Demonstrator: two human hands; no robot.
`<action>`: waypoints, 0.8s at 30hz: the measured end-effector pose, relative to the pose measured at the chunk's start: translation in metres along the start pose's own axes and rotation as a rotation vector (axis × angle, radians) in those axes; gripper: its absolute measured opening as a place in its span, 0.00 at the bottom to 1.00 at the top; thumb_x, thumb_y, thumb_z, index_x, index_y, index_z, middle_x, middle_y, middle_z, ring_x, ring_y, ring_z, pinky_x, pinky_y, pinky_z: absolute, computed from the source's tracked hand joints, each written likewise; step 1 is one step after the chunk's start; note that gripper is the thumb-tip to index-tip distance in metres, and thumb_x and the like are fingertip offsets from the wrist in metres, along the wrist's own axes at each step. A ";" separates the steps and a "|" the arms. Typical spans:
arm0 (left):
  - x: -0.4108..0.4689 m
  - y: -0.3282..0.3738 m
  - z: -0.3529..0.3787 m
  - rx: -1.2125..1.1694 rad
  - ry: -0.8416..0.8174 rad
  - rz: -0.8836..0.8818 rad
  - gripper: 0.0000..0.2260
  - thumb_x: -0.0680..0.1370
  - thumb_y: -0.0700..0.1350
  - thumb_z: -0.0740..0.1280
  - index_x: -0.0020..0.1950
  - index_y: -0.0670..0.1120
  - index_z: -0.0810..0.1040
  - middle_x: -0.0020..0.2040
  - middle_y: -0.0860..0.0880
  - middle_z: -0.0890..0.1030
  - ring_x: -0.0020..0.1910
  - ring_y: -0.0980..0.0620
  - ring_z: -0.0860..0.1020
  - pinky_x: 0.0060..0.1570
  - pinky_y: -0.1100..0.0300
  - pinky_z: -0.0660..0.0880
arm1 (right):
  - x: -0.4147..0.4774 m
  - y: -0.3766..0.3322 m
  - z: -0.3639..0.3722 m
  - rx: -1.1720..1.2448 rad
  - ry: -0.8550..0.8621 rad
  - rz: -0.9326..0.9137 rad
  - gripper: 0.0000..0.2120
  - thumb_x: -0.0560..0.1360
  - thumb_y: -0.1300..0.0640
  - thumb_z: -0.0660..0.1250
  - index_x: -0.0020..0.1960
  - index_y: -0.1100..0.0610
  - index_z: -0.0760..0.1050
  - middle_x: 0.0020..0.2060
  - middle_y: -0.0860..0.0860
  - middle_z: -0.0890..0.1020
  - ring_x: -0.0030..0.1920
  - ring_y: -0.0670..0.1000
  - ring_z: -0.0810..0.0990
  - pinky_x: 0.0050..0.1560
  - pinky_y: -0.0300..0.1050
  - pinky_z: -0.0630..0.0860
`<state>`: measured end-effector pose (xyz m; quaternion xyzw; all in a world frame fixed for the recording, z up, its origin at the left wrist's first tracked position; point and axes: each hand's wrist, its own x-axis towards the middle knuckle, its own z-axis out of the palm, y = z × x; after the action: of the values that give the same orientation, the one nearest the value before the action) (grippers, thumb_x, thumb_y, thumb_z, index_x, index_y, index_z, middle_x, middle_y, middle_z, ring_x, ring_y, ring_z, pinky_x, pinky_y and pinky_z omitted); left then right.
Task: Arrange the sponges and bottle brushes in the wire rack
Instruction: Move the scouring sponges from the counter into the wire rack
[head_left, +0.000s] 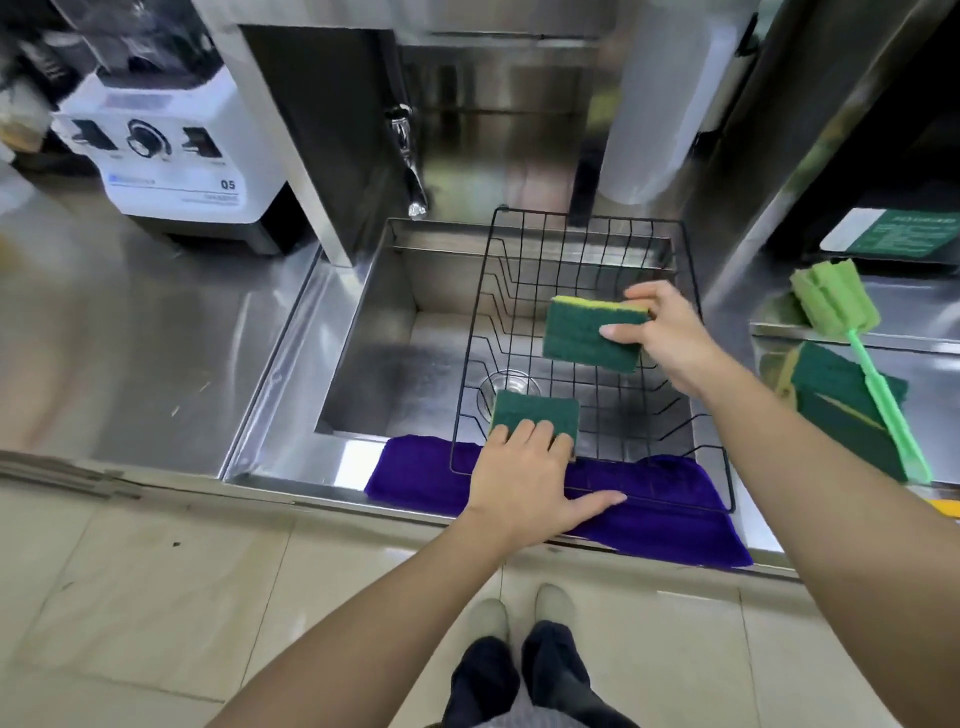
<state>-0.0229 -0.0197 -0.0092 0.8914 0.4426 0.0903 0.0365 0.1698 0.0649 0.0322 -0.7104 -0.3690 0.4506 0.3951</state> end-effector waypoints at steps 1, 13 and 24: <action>0.000 0.000 -0.001 0.002 -0.014 -0.002 0.34 0.70 0.73 0.52 0.42 0.43 0.77 0.41 0.46 0.78 0.42 0.46 0.74 0.43 0.52 0.70 | 0.002 0.002 0.008 -0.008 -0.010 0.024 0.23 0.71 0.66 0.72 0.63 0.61 0.70 0.54 0.53 0.74 0.53 0.51 0.74 0.38 0.35 0.71; -0.001 0.000 0.003 -0.017 0.002 0.002 0.34 0.70 0.72 0.51 0.44 0.43 0.77 0.42 0.46 0.78 0.43 0.46 0.75 0.42 0.52 0.73 | 0.023 0.031 0.048 -0.013 -0.247 0.214 0.18 0.74 0.67 0.68 0.63 0.69 0.74 0.46 0.56 0.81 0.47 0.53 0.79 0.47 0.42 0.75; 0.000 0.003 0.008 -0.004 0.028 0.055 0.30 0.71 0.70 0.55 0.41 0.43 0.76 0.39 0.47 0.76 0.39 0.46 0.73 0.40 0.53 0.70 | 0.020 0.031 0.052 -0.523 -0.191 -0.013 0.21 0.75 0.56 0.68 0.66 0.61 0.73 0.65 0.58 0.75 0.65 0.57 0.73 0.64 0.47 0.68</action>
<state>-0.0190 -0.0208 -0.0169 0.9019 0.4180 0.1045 0.0297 0.1333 0.0814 -0.0170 -0.7403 -0.5128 0.4024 0.1647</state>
